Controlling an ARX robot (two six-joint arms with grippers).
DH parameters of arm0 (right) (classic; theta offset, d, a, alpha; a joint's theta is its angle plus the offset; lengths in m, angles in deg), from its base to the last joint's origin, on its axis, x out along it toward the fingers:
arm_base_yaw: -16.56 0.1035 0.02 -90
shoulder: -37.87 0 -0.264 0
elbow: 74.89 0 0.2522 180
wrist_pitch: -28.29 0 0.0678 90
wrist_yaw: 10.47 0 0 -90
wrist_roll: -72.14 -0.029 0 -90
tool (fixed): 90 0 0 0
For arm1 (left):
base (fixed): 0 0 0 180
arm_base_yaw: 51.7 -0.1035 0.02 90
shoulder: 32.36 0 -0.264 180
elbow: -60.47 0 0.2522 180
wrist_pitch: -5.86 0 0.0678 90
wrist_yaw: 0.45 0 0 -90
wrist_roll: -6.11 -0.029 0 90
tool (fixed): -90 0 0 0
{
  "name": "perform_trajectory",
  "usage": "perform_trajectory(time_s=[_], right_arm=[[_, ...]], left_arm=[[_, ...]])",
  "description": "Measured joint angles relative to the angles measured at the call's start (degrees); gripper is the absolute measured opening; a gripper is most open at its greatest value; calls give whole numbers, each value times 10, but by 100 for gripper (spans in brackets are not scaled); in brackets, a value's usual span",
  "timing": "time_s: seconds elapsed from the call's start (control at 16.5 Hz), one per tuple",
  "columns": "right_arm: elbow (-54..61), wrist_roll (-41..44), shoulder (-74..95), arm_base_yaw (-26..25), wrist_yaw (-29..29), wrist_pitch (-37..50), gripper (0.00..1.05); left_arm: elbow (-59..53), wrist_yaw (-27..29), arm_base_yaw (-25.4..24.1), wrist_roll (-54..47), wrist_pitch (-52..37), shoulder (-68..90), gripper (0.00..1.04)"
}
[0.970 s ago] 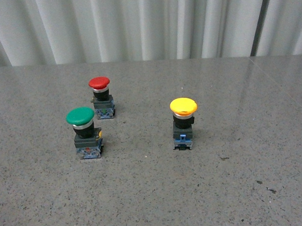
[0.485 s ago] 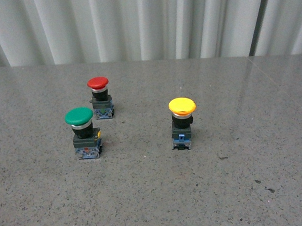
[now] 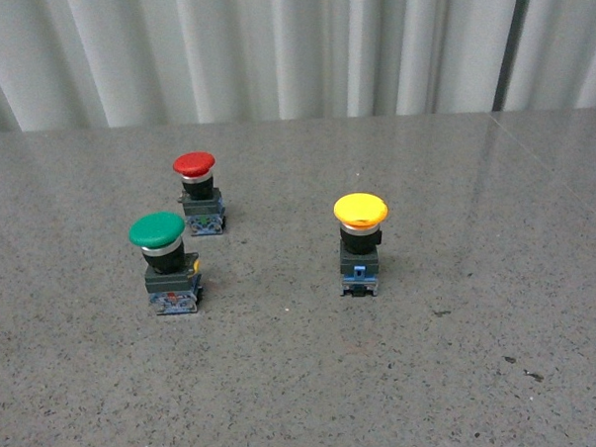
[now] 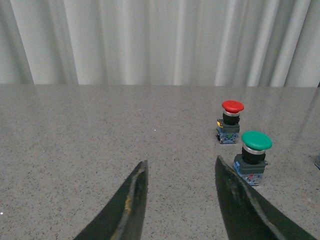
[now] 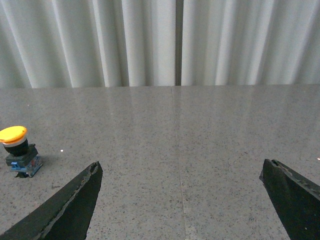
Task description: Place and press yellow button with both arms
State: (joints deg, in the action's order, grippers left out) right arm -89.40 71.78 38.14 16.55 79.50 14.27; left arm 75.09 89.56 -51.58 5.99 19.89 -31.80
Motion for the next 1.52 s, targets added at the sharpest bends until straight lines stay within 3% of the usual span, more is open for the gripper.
perform_trajectory(time_s=[0.24, 0.36, 0.42, 0.55, 0.67, 0.73, 0.85, 0.97, 1.15, 1.39, 1.45, 1.52], right_arm=[[0, 0, 0, 0, 0, 0, 98], [0, 0, 0, 0, 0, 0, 98], [0, 0, 0, 0, 0, 0, 98], [0, -1, 0, 0, 2, -3, 98], [-48, -52, 106, 40, 118, -57, 98], [-99, -65, 205, 21, 129, 16, 98], [-222, -62, 389, 22, 90, 181, 98], [-291, -56, 520, 49, 68, 249, 98], [-407, -45, 738, 117, 48, 271, 98], [-482, -47, 868, 224, 38, 268, 98], [-482, -51, 889, 261, 34, 264, 84], [-475, -57, 902, 289, 33, 269, 51]], left_arm=[[0, 0, 0, 0, 0, 0, 74], [0, 0, 0, 0, 0, 0, 96], [0, 0, 0, -1, 0, 0, 100], [0, 0, 0, 0, 0, 0, 98], [0, 2, 0, 0, 0, 0, 98], [0, 0, 0, 0, -1, 0, 98], [0, 0, 0, 0, 0, 0, 98], [0, 0, 0, 0, 0, 0, 98], [0, 0, 0, 0, 0, 0, 98], [0, 0, 0, 0, 0, 0, 98], [0, 0, 0, 0, 0, 0, 98], [0, 0, 0, 0, 0, 0, 98]])
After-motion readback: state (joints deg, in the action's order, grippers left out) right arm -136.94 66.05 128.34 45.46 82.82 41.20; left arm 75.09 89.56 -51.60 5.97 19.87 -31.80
